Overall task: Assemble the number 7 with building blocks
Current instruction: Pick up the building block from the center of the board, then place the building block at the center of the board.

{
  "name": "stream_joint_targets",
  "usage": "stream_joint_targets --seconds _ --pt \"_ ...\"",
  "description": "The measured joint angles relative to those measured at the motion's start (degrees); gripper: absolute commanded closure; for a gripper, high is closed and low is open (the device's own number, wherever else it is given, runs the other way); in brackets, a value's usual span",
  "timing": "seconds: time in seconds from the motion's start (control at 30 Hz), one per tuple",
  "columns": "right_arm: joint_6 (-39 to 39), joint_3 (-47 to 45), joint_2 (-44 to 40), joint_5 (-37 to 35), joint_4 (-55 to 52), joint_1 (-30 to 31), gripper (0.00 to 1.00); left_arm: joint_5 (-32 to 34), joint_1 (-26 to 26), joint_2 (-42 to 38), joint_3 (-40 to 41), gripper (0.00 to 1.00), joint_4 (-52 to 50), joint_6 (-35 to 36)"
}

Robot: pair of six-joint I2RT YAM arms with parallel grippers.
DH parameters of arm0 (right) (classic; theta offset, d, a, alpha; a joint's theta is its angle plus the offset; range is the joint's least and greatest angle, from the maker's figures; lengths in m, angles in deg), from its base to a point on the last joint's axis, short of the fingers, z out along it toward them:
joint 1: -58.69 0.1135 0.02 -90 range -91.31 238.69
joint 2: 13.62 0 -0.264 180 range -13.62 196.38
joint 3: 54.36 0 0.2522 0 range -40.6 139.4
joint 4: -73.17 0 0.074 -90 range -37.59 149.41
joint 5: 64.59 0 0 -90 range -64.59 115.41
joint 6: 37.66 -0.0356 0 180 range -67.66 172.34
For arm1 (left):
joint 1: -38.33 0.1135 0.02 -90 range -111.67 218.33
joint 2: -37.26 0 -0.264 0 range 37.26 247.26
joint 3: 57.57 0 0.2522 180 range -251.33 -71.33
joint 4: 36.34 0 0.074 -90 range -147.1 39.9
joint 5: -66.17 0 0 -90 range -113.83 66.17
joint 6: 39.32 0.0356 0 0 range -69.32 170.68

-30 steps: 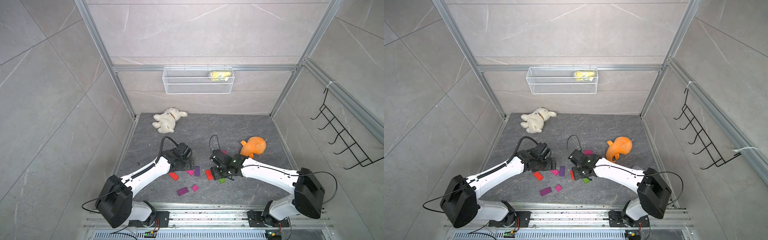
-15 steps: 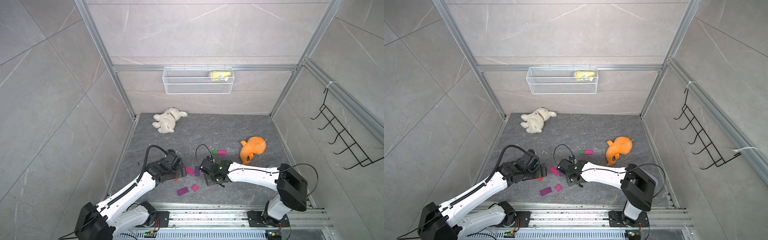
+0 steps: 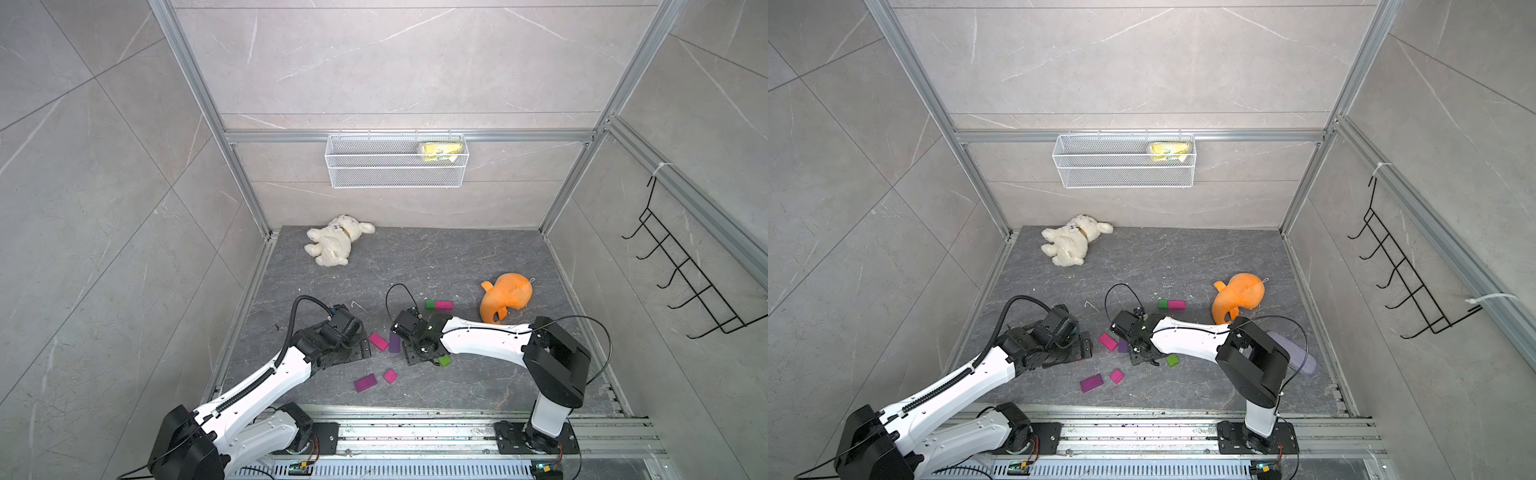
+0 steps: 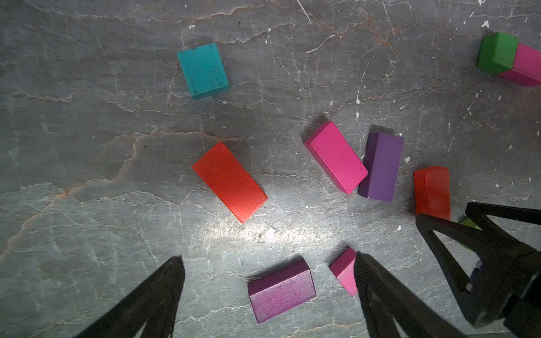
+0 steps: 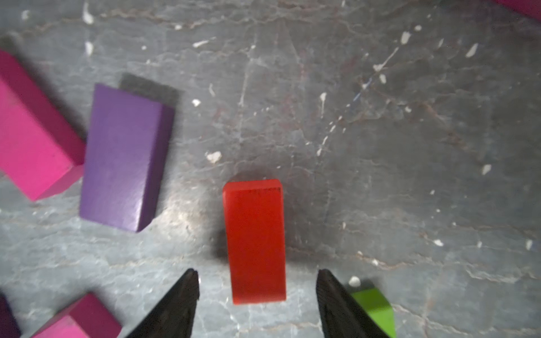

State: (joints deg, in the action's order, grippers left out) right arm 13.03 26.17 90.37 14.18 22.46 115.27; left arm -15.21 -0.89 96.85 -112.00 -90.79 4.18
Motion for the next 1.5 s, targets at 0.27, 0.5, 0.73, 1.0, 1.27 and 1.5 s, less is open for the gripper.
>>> stream_joint_targets --seconds 0.27,0.5,0.73,1.0,1.27,1.5 --pt "1.8 0.0 2.2 2.3 0.6 -1.1 0.52 -0.2 0.0 1.8 0.0 0.06 0.6 0.0" --pt "2.6 0.1 2.5 3.1 1.0 -1.1 0.70 -0.3 0.0 4.1 0.0 0.05 1.5 -0.3" --pt "2.5 0.1 1.2 2.9 0.9 -2.7 0.79 -0.7 0.0 6.2 -0.5 0.06 1.9 -0.4" --pt "4.5 0.2 -6.1 3.4 0.6 -14.1 0.77 -1.8 0.0 12.7 -6.5 0.06 2.9 0.2" --pt "7.7 0.4 -5.4 6.0 -0.1 -23.6 0.76 -3.8 0.0 22.5 -15.0 0.05 5.8 2.1" --pt "8.5 0.4 -1.1 9.4 0.4 -26.0 0.74 -6.2 0.0 30.5 -19.8 0.05 6.9 3.6"
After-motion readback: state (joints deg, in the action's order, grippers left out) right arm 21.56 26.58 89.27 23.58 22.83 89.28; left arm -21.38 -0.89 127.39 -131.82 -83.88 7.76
